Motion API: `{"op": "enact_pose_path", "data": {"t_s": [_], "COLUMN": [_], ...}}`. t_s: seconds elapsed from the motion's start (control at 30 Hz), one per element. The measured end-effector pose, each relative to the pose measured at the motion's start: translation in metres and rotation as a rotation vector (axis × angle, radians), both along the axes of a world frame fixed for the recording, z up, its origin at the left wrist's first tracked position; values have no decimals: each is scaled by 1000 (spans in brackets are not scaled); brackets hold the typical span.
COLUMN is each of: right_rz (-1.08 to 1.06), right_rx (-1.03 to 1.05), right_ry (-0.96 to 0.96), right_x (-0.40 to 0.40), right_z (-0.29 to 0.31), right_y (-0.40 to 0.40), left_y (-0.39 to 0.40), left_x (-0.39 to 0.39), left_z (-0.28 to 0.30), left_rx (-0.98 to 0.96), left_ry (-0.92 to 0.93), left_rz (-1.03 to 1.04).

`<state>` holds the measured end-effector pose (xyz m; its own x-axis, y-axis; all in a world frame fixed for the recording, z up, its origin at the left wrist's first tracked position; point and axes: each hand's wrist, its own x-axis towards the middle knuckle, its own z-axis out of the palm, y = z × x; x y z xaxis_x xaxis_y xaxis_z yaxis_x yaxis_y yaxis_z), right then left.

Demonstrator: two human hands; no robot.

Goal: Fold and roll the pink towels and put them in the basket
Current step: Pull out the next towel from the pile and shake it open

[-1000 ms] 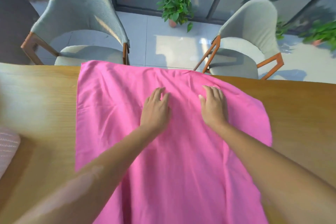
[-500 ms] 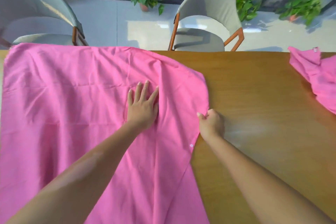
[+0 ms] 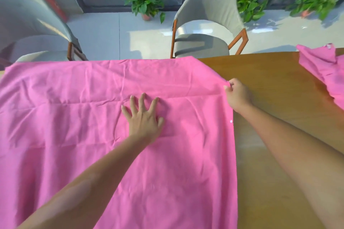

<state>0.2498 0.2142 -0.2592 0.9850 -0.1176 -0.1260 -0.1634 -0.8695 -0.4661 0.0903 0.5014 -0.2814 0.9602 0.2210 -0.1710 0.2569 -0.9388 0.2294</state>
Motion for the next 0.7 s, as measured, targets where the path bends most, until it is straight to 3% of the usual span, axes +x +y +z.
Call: {"op": "enact_pose_path", "data": {"t_s": [0.13, 0.23, 0.33, 0.5, 0.6, 0.7], "right_rz": [-268, -279, -218, -211, -138, -53], "right_rx": [541, 891, 1086, 1391, 1349, 1110], "right_ry": [212, 380, 552, 394, 308, 207], "right_x": [27, 48, 62, 83, 94, 102], "right_z": [3, 11, 21, 26, 32, 34], "right_y": [10, 17, 28, 33, 21, 7], "left_y": [-14, -22, -29, -41, -49, -61], "left_x": [11, 24, 35, 39, 43, 50], "left_z": [-6, -13, -19, -22, -18, -14], "left_rx": [-33, -65, -61, 5, 19, 34], "left_ry": [-100, -162, -153, -112, -76, -49], "left_rz": [-36, -134, -192, -238, -224, -199]}}
